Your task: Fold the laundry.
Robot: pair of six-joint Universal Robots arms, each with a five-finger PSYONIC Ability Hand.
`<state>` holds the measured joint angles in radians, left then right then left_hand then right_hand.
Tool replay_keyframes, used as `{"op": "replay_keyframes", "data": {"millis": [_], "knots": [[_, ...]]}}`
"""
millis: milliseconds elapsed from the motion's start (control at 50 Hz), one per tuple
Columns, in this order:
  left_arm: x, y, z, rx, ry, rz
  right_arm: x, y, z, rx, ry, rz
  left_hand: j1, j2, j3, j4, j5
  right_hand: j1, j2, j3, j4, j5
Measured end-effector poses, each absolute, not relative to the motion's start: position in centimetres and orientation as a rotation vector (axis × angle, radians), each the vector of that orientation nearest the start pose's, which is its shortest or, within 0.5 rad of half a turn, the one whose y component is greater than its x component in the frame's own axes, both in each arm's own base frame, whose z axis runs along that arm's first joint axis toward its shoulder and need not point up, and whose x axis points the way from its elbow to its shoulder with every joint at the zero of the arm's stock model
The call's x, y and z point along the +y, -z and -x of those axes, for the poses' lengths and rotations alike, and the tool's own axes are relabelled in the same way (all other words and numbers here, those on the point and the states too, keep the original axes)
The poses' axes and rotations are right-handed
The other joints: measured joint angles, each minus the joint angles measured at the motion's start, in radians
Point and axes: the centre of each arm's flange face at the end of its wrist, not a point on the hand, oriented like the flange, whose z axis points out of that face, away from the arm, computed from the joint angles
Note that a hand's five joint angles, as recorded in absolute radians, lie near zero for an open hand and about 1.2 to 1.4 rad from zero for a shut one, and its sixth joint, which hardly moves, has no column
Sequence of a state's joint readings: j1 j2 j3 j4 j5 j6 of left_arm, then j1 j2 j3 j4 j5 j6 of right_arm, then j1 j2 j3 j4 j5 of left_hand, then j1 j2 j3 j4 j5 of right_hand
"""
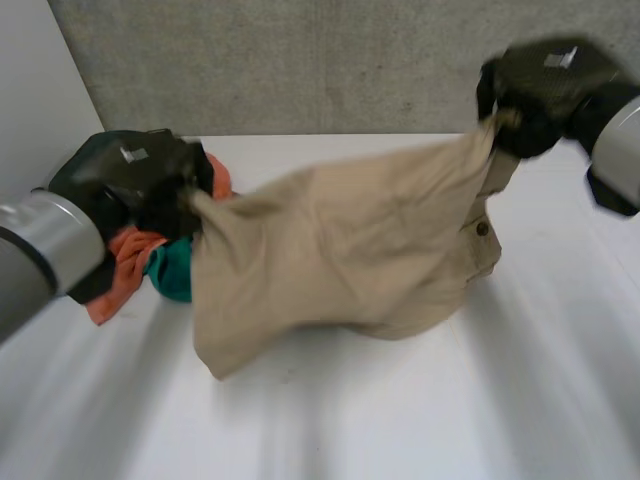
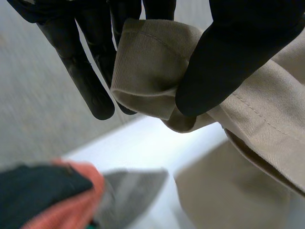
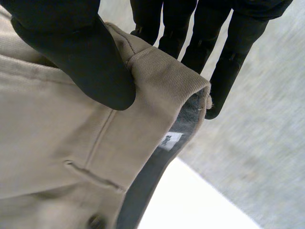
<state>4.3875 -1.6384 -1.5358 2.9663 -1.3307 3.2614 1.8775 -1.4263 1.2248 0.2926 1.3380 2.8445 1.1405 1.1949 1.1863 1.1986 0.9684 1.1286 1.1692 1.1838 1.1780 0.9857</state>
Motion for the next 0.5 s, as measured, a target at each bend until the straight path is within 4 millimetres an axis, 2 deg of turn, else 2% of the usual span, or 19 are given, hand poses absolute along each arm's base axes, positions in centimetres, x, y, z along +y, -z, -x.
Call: {"op": "replay_keyframes", "data": {"millis": [40,100,140,160,180,200,260,360,420,500], "knots": [[-24.6,-25.5,24.6,2.641,2.041,-0.874,-27.0,-31.4,-24.8,2.076,1.899,0.892,0.0,0.0,0.0,0.0,0.0,0.0,0.0,0.0,0.005,0.0],[-25.5,-22.2,25.1,2.697,1.932,-0.909,-27.3,-28.3,-25.5,2.132,1.806,0.92,-0.036,-0.09,-0.08,-0.092,-0.031,0.0,0.0,0.0,0.01,0.0],[-25.7,-21.3,25.2,2.711,1.895,-0.922,-27.3,-27.5,-25.6,2.145,1.784,0.93,-0.056,-0.117,-0.1,-0.113,-0.047,0.0,0.0,0.0,0.012,0.0],[-25.8,-20.0,25.3,2.727,1.826,-0.942,-27.3,-26.0,-26.0,2.166,1.746,0.955,-0.409,-0.441,-0.408,-0.425,-0.355,0.0,0.0,0.0,0.018,0.0],[-25.8,-19.8,25.3,2.728,1.817,-0.945,-27.3,-25.8,-26.0,2.168,1.742,0.959,-0.527,-0.546,-0.512,-0.531,-0.459,0.0,0.0,0.0,0.018,0.0],[-25.8,-19.2,25.2,2.729,1.769,-0.955,-27.1,-24.8,-26.3,2.18,1.722,0.98,-0.764,-0.759,-0.746,-0.769,-0.704,0.0,0.0,0.0,0.02,0.0],[-25.3,-19.0,24.8,2.707,1.715,-0.95,-26.9,-23.9,-26.4,2.19,1.713,1.01,-0.81,-0.851,-0.842,-0.864,-0.81,0.0,0.0,0.0,0.02,0.0],[-24.2,-20.1,24.2,2.661,1.711,-0.917,-26.8,-23.6,-26.4,2.194,1.727,1.029,-0.81,-0.853,-0.845,-0.866,-0.813,0.0,0.0,0.0,0.02,0.0],[-21.8,-21.3,23.6,2.622,1.733,-0.898,-26.9,-23.6,-26.2,2.205,1.745,1.029,-0.779,-0.829,-0.825,-0.842,-0.786,0.0,0.0,0.0,0.02,0.008],[-18.6,-21.3,23.7,2.619,1.74,-0.958,-27.2,-23.5,-26.1,2.221,1.755,1.025,-0.587,-0.659,-0.654,-0.664,-0.607,0.0,0.0,0.0,0.02,0.008]]}}
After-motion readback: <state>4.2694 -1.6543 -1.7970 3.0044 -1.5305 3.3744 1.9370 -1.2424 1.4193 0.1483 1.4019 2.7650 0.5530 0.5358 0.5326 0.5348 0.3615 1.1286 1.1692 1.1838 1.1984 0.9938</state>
